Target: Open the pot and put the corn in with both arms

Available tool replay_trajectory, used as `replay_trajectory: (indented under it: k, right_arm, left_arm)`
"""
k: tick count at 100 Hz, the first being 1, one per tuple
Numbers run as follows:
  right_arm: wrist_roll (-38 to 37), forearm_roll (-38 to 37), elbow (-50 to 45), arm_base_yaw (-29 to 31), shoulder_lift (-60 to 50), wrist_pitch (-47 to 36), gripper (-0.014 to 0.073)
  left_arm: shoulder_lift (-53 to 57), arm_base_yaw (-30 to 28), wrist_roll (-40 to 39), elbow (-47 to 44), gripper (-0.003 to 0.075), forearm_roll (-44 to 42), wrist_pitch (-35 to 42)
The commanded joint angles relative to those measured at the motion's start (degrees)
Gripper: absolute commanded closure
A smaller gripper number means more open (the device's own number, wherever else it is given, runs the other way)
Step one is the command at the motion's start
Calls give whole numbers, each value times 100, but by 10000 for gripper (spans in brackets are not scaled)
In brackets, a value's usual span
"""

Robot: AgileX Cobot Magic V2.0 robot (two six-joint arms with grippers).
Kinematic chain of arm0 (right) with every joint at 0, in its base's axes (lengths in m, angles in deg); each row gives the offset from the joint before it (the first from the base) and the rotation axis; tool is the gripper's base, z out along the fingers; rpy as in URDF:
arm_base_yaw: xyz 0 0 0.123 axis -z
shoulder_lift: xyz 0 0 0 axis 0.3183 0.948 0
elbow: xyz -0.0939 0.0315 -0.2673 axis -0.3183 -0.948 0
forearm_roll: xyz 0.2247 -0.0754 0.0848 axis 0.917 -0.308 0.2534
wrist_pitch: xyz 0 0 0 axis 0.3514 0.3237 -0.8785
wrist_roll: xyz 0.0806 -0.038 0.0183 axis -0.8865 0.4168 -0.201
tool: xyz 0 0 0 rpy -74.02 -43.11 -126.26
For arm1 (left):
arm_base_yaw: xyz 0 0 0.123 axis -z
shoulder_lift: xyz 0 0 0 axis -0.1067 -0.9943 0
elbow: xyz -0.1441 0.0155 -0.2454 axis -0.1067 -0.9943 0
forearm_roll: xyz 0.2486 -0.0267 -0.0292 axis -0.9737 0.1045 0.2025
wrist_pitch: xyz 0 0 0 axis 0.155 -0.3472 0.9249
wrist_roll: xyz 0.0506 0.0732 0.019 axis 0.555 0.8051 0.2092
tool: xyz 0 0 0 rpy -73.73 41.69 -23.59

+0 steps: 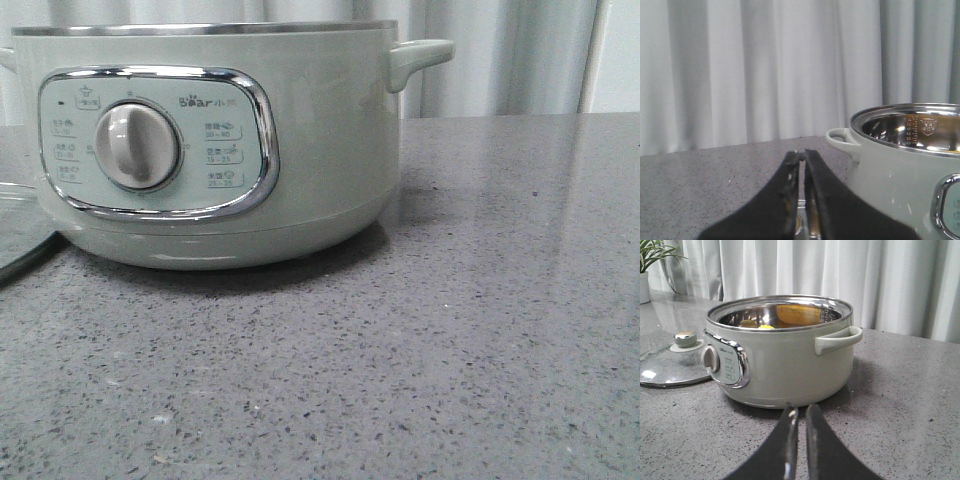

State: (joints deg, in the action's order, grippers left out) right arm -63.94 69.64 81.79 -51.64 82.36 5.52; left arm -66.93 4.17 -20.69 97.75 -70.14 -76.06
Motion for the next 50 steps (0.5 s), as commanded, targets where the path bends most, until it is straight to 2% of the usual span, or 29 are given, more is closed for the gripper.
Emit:
replay_trajectory:
  k: [1, 11, 29, 50]
  right_arm:
    - [69, -32, 152, 13, 53, -465, 641]
    - [69, -32, 152, 13, 53, -465, 641]
    - [69, -32, 152, 13, 53, -465, 641]
    - [69, -32, 152, 13, 53, -465, 641]
  left_arm:
    - [172, 5, -52, 39, 741, 98, 619]
    - [172, 5, -52, -273, 741, 98, 926]
    - [172, -6, -52, -822, 741, 54, 938]
    - [193, -313, -52, -1443, 741, 144, 1176]
